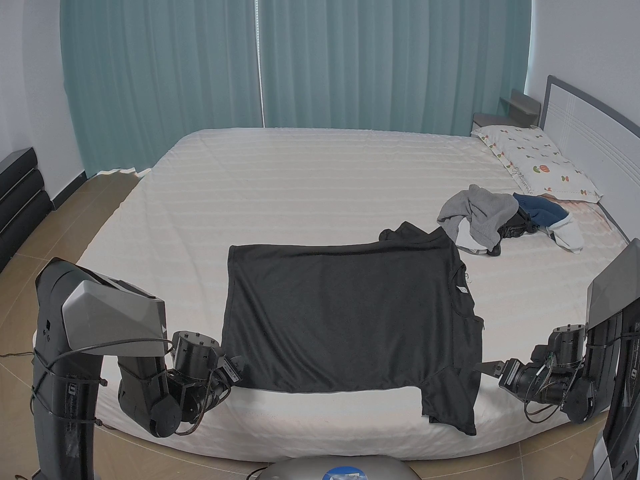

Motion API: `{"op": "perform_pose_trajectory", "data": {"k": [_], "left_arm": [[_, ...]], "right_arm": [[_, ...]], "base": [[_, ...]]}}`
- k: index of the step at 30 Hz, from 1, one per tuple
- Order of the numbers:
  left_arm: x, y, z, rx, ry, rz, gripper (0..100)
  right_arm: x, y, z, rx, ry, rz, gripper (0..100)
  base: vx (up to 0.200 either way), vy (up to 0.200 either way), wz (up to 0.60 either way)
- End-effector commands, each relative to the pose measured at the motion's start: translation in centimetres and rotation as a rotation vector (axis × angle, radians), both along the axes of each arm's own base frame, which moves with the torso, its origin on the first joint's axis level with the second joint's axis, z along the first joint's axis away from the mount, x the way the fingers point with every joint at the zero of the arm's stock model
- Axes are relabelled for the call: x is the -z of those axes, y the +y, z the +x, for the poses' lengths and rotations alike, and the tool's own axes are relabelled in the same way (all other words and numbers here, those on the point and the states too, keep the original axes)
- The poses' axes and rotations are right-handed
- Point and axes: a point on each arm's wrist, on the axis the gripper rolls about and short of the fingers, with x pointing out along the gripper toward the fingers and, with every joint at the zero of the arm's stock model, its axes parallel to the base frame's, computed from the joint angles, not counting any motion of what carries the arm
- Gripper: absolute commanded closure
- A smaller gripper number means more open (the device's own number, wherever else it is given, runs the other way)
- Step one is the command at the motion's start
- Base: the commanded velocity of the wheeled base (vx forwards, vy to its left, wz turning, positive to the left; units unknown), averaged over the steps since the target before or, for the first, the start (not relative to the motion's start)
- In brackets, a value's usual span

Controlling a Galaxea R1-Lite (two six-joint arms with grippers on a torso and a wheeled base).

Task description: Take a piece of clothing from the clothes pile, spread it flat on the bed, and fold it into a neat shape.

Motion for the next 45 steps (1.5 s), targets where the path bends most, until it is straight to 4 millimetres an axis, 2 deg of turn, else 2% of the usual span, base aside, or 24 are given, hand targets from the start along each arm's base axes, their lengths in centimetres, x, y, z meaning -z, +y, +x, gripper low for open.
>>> {"op": "perform_pose_trajectory", "data": {"k": [1, 4, 9, 18, 22, 30, 39, 40, 45], "left_arm": [[0.4, 0.1, -0.2, -0.002, 0.016, 0.008, 100], [0.5, 0.3, -0.3, -0.006, 0.023, 0.012, 100], [0.6, 1.2, -1.7, -0.03, 0.065, 0.045, 100], [-1.1, 4.2, -3.4, -0.043, 0.09, 0.13, 100], [-1.5, 5.3, -3.4, -0.06, 0.091, 0.154, 100], [-1.3, 5.8, -4.5, -0.037, 0.136, 0.196, 100], [-1.2, 5.7, -4.5, -0.031, 0.135, 0.194, 100], [-1.2, 5.7, -4.5, -0.029, 0.137, 0.195, 100], [-1.2, 5.6, -4.6, -0.025, 0.137, 0.191, 100]], "right_arm": [[0.0, 0.0, 0.1, 0.0, -0.011, 0.001, 0], [0.0, 0.0, 0.1, -0.001, -0.011, -0.001, 0], [0.1, 0.0, 0.1, 0.002, -0.009, -0.004, 0], [0.7, 0.1, 0.5, -0.002, -0.005, -0.007, 0], [1.1, 0.3, 1.1, -0.008, -0.012, -0.008, 0], [1.9, 1.8, 1.8, -0.056, -0.013, -0.014, 0], [2.9, 2.2, 2.7, -0.04, -0.02, -0.043, 0], [2.9, 2.2, 2.9, -0.04, -0.026, -0.043, 100], [3.0, 2.4, 2.9, -0.046, -0.026, -0.048, 100]], "base": [[0.0, 0.0, 0.0], [0.0, 0.0, 0.0], [0.0, 0.0, 0.0], [0.0, 0.0, 0.0], [0.0, 0.0, 0.0], [0.0, 0.0, 0.0], [0.0, 0.0, 0.0], [0.0, 0.0, 0.0], [0.0, 0.0, 0.0]]}}
